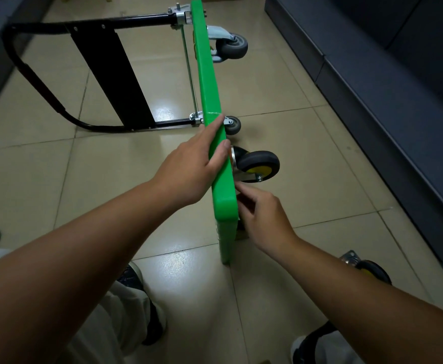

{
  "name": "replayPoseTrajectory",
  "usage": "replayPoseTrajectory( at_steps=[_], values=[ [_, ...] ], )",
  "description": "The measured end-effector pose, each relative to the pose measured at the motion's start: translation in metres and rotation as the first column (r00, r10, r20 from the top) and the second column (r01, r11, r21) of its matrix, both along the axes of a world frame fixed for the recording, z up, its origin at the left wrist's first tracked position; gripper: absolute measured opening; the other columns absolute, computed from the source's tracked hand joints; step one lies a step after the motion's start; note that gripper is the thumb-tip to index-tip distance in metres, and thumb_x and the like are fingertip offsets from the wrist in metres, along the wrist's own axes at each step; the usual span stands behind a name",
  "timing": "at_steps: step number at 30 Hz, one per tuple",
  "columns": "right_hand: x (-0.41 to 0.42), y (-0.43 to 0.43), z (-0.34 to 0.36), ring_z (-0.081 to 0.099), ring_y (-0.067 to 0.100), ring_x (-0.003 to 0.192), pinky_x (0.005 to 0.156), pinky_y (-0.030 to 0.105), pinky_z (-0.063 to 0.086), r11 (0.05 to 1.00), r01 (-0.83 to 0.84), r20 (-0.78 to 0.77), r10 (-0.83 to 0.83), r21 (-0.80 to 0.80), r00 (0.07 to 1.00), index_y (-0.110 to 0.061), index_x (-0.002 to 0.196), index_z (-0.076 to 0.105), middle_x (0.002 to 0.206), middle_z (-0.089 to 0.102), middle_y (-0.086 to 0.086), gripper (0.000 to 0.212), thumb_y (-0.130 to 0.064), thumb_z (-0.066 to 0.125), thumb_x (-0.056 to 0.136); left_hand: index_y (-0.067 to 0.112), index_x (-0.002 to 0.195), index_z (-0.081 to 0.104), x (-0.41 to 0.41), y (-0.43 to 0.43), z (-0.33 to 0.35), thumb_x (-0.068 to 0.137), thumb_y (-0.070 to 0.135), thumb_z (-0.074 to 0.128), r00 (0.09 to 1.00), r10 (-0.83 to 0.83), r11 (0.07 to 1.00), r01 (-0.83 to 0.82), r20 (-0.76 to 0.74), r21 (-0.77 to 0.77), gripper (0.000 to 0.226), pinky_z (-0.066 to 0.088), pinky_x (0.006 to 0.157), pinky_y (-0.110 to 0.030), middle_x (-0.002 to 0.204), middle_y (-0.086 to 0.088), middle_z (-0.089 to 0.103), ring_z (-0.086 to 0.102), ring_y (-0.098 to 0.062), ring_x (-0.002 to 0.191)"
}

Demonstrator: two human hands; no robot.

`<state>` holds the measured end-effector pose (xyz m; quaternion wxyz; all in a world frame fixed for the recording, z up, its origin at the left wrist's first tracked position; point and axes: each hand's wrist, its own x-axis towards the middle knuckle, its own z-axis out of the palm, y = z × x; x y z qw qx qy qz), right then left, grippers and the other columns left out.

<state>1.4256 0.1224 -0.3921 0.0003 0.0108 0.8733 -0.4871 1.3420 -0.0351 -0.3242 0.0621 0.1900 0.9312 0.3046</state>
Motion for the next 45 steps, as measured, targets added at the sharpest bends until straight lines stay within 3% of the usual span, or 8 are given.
replayPoseTrajectory(
  at_steps=[3,6,10,19,25,32,41,45],
  values=[
    [0.004,0.003,0.006,0.068,0.006,0.096,0.088,0.025,0.055,0.995,-0.053,0.012,0.052,0.089,0.999,-0.032,0.140,0.058,0.108,0.074,-0.009,0.045,-0.016,0.061,0.098,0.040,0.161,0.014,0.000,-0.001,0.002,0.107,0.049,0.033,1.000,-0.006,1.000,0.006,0.002,0.001,0.058,0.038,0.085,-0.031,0.160,-0.003,0.040,0.055,-0.026,0.125],
    [0.018,0.020,0.022,0.064,0.012,0.063,0.065,0.034,0.057,0.971,-0.117,0.190,0.077,0.209,0.979,-0.030,0.105,0.071,0.071,0.068,-0.004,0.020,-0.017,0.059,0.096,0.039,0.161,0.013,0.000,-0.001,0.004,0.107,0.048,0.033,1.000,-0.010,1.000,0.010,0.004,-0.015,0.058,0.035,0.083,-0.029,0.159,-0.004,0.041,0.055,-0.027,0.123],
    [0.036,0.041,0.051,0.062,0.020,0.052,0.064,0.040,0.058,0.992,-0.039,0.519,-0.027,0.116,0.855,-0.012,0.094,0.069,0.074,0.074,0.013,0.013,-0.010,0.056,0.095,0.037,0.162,0.011,0.001,-0.003,0.006,0.107,0.049,0.033,1.000,-0.023,1.000,0.023,0.019,-0.004,0.060,0.036,0.086,-0.029,0.160,-0.002,0.039,0.054,-0.025,0.127],
    [-0.002,0.014,0.092,0.050,0.012,0.042,0.040,0.017,0.036,0.980,0.153,0.405,-0.088,-0.129,0.910,-0.013,0.104,0.074,0.067,0.067,0.008,0.022,-0.015,0.053,0.099,0.032,0.163,0.006,0.007,-0.002,0.009,0.107,0.050,0.033,0.999,-0.023,1.000,0.023,0.031,-0.008,0.065,0.041,0.096,-0.034,0.161,-0.003,0.037,0.050,-0.024,0.133],
    [-0.009,0.004,0.092,0.055,0.020,0.053,0.059,0.034,0.046,0.958,0.090,0.410,0.031,-0.272,0.912,-0.001,0.083,0.074,0.065,0.065,0.011,0.028,-0.011,0.054,0.099,0.033,0.163,0.003,0.006,-0.001,0.003,0.107,0.049,0.030,1.000,-0.018,0.999,0.019,0.012,-0.037,0.063,0.040,0.091,-0.034,0.161,-0.009,0.037,0.052,-0.029,0.130],
    [-0.007,0.007,0.089,0.054,0.009,0.049,0.046,0.019,0.044,0.904,0.104,0.415,0.086,-0.415,0.906,-0.001,0.100,0.074,0.068,0.062,0.008,0.024,-0.014,0.054,0.104,0.033,0.163,0.003,0.006,0.001,0.000,0.108,0.047,0.028,1.000,-0.005,0.999,0.004,-0.012,-0.046,0.062,0.036,0.082,-0.032,0.159,-0.010,0.040,0.054,-0.030,0.126],
    [0.016,0.003,0.018,0.057,-0.004,0.067,0.074,0.017,0.049,0.987,-0.056,0.059,0.065,-0.153,0.996,-0.031,0.144,0.056,0.076,0.065,-0.015,0.046,-0.013,0.058,0.101,0.035,0.162,0.001,0.005,-0.003,-0.003,0.108,0.050,0.028,1.000,-0.015,1.000,0.015,-0.002,-0.010,0.063,0.043,0.101,-0.038,0.165,-0.004,0.031,0.049,-0.027,0.136],
    [0.012,-0.001,-0.007,0.064,-0.007,0.100,0.090,0.009,0.044,0.995,0.000,-0.040,-0.004,-0.103,0.999,-0.033,0.147,0.049,0.117,0.070,-0.017,0.056,-0.008,0.061,0.098,0.039,0.162,-0.001,0.005,-0.007,-0.003,0.107,0.053,0.028,0.999,-0.030,0.999,0.029,0.032,0.012,0.063,0.041,0.107,-0.040,0.167,-0.002,0.027,0.043,-0.023,0.142]
  ],
)
